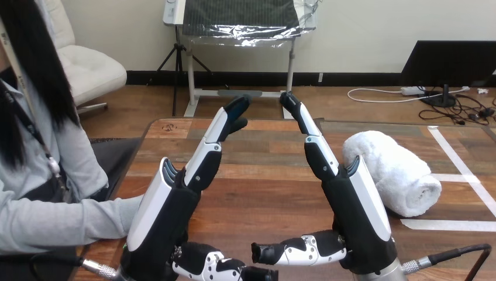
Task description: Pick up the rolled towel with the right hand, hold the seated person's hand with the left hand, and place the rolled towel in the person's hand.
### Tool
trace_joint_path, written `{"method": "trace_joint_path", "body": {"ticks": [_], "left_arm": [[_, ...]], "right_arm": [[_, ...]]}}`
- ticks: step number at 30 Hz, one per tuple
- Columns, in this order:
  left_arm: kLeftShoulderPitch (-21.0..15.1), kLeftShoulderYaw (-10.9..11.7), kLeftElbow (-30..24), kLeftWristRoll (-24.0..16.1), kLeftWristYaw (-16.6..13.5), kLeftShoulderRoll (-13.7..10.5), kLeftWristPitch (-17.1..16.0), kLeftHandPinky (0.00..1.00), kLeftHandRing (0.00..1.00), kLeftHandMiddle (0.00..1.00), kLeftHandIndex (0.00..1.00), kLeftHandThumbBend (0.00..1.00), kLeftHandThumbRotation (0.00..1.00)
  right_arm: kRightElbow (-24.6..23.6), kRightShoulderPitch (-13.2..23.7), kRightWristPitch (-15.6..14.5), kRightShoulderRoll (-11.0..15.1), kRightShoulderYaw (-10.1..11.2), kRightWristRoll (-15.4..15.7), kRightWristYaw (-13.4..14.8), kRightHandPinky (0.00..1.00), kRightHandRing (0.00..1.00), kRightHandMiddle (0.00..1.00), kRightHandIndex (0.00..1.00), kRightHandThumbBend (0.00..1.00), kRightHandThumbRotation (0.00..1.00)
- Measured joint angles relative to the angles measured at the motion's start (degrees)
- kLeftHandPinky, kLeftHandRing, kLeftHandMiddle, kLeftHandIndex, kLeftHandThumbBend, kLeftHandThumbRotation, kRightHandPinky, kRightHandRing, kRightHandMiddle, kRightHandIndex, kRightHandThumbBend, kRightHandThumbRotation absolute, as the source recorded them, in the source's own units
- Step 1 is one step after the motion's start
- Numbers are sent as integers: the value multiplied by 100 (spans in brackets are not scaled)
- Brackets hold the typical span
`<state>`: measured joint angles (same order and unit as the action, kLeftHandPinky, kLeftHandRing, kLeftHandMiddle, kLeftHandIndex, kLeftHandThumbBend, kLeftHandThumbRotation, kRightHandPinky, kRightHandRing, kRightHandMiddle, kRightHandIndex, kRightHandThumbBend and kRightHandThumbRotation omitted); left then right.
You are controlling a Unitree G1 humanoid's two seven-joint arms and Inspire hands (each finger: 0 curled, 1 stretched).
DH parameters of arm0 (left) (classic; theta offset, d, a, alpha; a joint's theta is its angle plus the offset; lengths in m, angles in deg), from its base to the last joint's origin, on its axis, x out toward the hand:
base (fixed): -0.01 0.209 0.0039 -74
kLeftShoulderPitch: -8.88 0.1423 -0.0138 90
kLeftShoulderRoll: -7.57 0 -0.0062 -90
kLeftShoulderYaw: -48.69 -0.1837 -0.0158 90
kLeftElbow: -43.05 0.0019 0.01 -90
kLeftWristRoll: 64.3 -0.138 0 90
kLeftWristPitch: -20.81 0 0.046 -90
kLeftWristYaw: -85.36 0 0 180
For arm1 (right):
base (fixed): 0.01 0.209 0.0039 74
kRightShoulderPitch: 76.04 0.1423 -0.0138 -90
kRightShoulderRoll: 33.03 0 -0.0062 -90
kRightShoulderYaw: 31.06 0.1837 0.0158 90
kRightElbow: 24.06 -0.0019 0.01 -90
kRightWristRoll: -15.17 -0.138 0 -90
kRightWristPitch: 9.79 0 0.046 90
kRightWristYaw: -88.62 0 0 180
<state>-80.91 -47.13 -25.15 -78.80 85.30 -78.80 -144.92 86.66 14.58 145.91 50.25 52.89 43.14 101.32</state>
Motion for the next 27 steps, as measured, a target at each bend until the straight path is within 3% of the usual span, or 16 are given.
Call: {"method": "trace_joint_path", "body": {"ticks": [20,27], "left_arm": [[0,-1,0,50,19,0,4,91,100,100,100,100,58],[0,32,-1,15,13,20,4,87,100,100,100,100,57]], "right_arm": [[0,0,-28,10,39,40,44,100,100,100,100,100,64],[0,5,-29,18,117,127,119,100,100,100,100,100,65]]}}
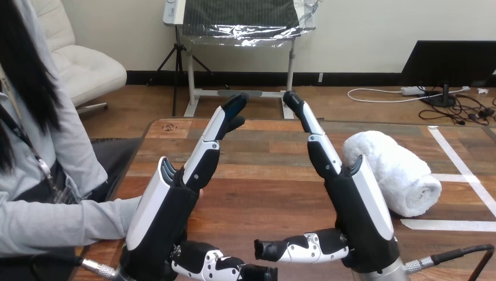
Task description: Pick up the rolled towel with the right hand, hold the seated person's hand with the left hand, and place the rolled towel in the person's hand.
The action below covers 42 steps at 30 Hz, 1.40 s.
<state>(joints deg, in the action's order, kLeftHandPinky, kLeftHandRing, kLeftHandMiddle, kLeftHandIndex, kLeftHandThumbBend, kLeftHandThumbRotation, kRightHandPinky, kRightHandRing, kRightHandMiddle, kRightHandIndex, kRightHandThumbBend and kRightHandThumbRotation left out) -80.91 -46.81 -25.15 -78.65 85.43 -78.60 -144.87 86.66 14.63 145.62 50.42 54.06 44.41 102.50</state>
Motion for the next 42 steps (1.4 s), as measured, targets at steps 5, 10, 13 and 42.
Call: {"method": "trace_joint_path", "body": {"ticks": [5,10,13,42], "left_arm": [[0,56,0,-42,-11,45,1,85,100,100,100,100,57],[0,71,0,-29,-11,72,8,85,100,100,100,100,57],[0,78,0,-23,-10,76,10,85,100,100,100,100,56],[0,188,2,12,20,96,28,83,100,100,100,100,57]], "right_arm": [[0,28,-54,15,169,317,219,99,100,100,100,100,68],[11,85,-117,96,299,428,364,100,100,100,100,100,69],[67,171,-123,188,350,426,440,100,100,100,100,100,70],[875,1288,-1134,733,865,-402,709,95,98,95,96,100,68]]}}
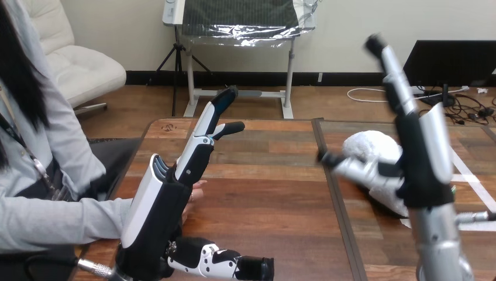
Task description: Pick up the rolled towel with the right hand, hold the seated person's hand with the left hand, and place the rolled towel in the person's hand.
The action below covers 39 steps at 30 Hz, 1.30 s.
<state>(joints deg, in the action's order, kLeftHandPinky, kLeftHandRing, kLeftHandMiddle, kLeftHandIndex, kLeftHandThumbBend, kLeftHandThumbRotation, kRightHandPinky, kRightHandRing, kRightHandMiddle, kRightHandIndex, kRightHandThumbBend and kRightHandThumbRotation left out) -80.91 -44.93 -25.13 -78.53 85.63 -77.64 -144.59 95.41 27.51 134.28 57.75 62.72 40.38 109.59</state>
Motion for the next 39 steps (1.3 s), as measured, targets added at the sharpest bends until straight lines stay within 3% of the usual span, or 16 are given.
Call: {"method": "trace_joint_path", "body": {"ticks": [17,39], "left_arm": [[4,31,-1,-43,20,1,67,81,100,100,100,100,60],[12,47,-6,-104,21,-9,101,78,100,100,100,100,60]], "right_arm": [[435,610,-951,181,141,-511,-118,92,94,94,96,100,76],[1724,1576,-1869,586,66,-408,-201,90,96,93,98,100,74]]}}
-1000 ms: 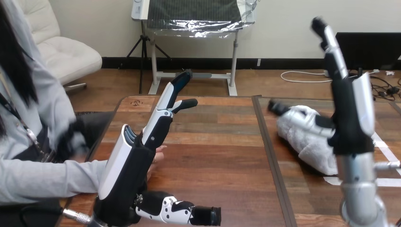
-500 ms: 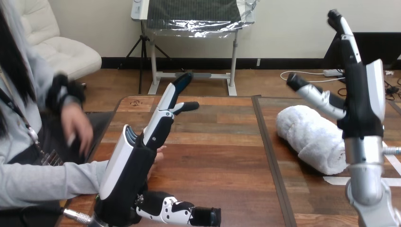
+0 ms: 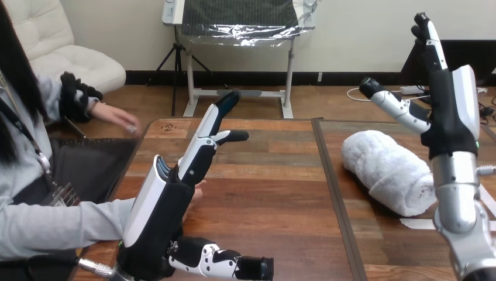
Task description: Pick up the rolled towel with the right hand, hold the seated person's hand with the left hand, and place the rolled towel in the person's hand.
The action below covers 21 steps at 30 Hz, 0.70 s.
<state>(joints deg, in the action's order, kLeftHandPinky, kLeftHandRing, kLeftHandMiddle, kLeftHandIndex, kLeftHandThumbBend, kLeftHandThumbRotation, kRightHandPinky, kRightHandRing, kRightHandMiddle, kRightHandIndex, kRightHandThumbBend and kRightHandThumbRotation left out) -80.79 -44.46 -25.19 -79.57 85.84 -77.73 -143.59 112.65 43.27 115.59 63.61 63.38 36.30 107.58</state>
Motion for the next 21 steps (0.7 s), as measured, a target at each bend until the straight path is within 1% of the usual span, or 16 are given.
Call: {"method": "trace_joint_path", "body": {"ticks": [8,13,20,21], "left_arm": [[2,23,-6,-9,0,0,23,76,99,100,100,100,60],[2,22,-8,6,8,-1,40,75,100,100,100,100,58],[3,23,-13,15,16,-11,83,74,99,100,100,100,56],[3,23,-13,15,18,-13,83,72,99,100,100,100,55]], "right_arm": [[560,339,-226,113,-85,62,7,89,96,92,97,100,69],[900,538,-325,174,-156,58,-22,88,97,92,98,100,65],[1356,786,-456,210,-222,49,-79,87,98,93,98,100,64],[1416,817,-477,215,-231,48,-91,86,98,94,98,100,64]]}}
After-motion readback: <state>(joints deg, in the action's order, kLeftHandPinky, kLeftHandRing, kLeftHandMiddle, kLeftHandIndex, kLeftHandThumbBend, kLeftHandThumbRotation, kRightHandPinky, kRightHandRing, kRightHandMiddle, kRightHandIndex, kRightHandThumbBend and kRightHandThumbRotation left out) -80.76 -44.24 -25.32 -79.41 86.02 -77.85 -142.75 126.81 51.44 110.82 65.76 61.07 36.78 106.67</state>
